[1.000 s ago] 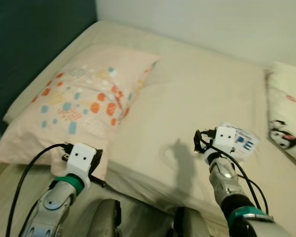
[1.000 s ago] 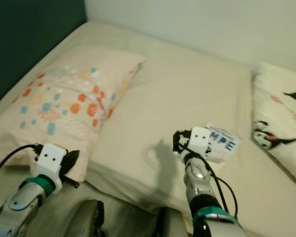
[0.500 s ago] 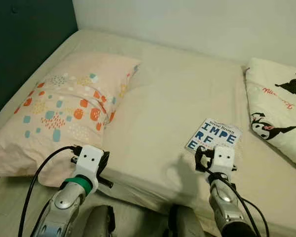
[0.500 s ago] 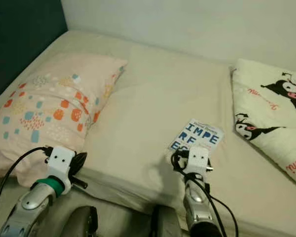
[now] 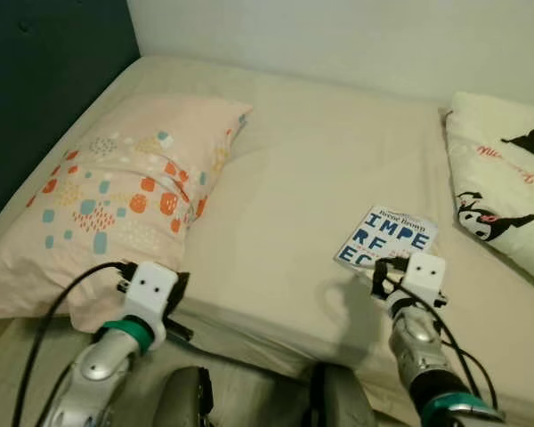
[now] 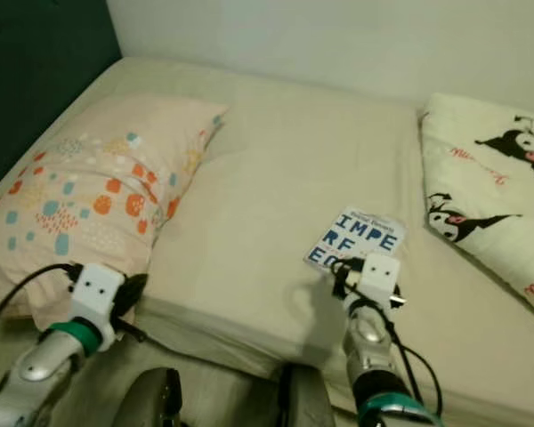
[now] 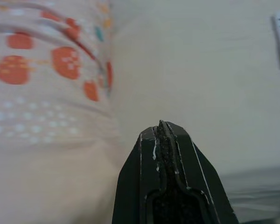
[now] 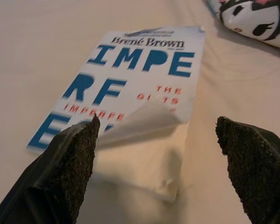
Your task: Clean up the room
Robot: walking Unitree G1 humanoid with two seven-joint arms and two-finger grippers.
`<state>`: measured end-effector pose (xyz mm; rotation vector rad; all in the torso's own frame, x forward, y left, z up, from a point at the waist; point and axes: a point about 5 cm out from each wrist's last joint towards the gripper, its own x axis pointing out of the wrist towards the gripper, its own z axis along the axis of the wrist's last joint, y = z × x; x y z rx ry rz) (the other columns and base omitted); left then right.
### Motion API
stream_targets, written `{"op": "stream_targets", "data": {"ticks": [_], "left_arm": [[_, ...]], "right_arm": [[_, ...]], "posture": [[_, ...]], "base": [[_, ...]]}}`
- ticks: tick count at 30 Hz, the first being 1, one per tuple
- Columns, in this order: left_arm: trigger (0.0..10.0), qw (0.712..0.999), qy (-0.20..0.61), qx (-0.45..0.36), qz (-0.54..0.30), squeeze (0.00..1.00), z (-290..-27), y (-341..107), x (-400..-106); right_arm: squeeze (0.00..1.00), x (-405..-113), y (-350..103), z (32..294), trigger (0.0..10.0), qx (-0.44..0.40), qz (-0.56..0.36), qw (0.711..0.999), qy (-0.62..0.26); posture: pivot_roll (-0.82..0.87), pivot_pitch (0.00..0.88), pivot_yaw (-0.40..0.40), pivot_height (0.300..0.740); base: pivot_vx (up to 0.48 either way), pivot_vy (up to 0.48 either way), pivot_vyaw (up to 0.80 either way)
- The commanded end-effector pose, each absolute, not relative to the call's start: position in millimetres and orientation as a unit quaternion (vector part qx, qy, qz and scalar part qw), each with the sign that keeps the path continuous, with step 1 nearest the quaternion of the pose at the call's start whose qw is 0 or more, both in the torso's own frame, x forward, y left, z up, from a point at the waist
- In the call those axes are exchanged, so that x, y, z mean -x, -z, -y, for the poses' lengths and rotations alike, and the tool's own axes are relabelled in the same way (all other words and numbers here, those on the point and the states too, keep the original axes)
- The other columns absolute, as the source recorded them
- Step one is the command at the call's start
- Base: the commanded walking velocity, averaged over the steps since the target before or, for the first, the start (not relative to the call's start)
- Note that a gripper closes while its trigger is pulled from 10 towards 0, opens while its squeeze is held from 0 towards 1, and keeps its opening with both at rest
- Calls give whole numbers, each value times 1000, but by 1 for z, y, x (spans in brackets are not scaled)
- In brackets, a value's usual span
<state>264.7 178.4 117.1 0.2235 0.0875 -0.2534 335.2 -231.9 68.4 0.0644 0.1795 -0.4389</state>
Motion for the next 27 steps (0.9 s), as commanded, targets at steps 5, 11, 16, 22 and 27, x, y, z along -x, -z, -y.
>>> {"op": "stream_targets", "data": {"ticks": [5, 11, 16, 22, 27], "left_arm": [[10000, 982, 138, -118, -52, 0, -180, -118, -263], [10000, 981, 146, -122, -48, 0, -179, -122, -262], [10000, 983, 143, -113, -22, 0, -185, -138, -260], [10000, 989, 112, -99, 22, 0, -202, -166, -268], [10000, 989, 97, -87, 67, 0, -208, -193, -278]], "right_arm": [[1000, -336, -65, 239, 10000, -38, -121, 961, 246], [1000, -342, -73, 243, 10000, -92, -118, 953, 263], [0, -346, -78, 246, 10000, -161, -115, 941, 275], [0, -350, -82, 249, 10000, -224, -112, 924, 289], [0, -351, -83, 247, 10000, -271, -110, 911, 291]], "posture": [[203, 167, 89, 615], [219, 199, 94, 615], [256, 229, 82, 615], [269, 240, 78, 615], [273, 245, 77, 615]], "base": [[0, 0, 0], [0, 0, 0], [0, 0, 0], [0, 0, 0], [0, 0, 0]]}}
